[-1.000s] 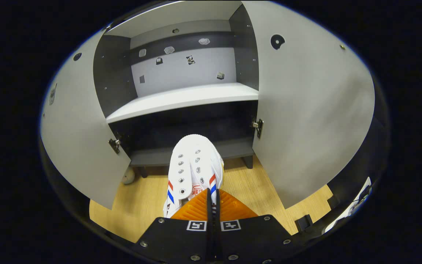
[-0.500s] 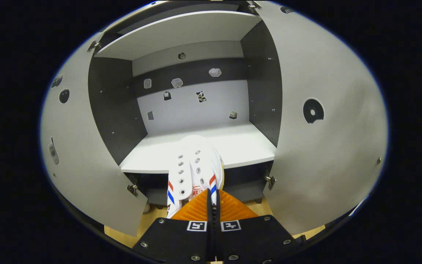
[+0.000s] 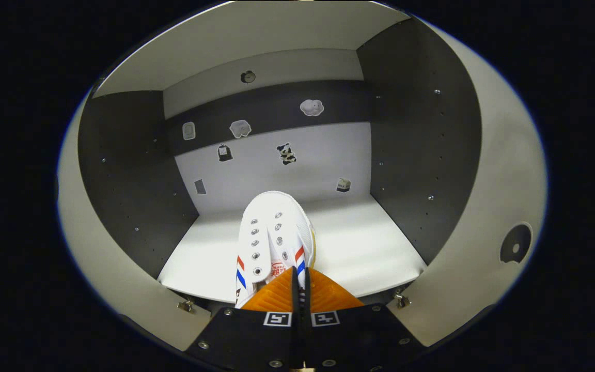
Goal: Grab one shoe with the right hand and put it into the shoe cabinet, grab the other shoe with the left hand and put it into the shoe cabinet; then close the right door with the right hand and the left door with the left hand.
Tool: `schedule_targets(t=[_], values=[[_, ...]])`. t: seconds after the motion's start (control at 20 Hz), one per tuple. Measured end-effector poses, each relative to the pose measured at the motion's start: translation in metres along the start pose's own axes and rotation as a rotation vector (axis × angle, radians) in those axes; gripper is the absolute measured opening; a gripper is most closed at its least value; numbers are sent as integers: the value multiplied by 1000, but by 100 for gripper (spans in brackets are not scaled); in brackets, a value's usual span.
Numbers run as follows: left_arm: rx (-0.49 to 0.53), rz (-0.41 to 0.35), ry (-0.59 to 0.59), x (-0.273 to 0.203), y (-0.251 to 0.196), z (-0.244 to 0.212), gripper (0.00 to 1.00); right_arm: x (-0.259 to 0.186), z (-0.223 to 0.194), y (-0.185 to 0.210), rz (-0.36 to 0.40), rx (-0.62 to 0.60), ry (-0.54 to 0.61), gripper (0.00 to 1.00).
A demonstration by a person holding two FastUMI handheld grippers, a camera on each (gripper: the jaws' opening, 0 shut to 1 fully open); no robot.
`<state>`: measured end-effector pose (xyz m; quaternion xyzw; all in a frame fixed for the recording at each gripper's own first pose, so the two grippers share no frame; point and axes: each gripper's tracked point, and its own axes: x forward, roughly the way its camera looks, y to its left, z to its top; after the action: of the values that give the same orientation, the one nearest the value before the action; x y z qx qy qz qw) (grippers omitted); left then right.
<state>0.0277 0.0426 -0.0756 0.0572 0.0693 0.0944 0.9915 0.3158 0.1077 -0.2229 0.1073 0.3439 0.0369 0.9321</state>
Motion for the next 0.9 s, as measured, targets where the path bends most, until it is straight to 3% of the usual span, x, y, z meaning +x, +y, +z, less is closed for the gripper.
schedule_targets(t=[0.35, 0.55, 0.65, 0.7, 0.9], values=[[9, 79, 33, -1, 11, -4, 97, 74, -10, -17, -35, 54, 103, 0], [5, 93, 48, -2, 12, -5, 96, 82, -14, -16, -16, 89, 128, 0], [2, 86, 42, -2, 11, -3, 99, 78, -18, -17, -19, 81, 132, 6], [3, 80, 41, -2, 11, -2, 96, 76, -17, -15, -11, 82, 122, 15], [-13, 51, 52, -3, 7, -7, 96, 45, 0, -16, -3, 74, 47, 25]])
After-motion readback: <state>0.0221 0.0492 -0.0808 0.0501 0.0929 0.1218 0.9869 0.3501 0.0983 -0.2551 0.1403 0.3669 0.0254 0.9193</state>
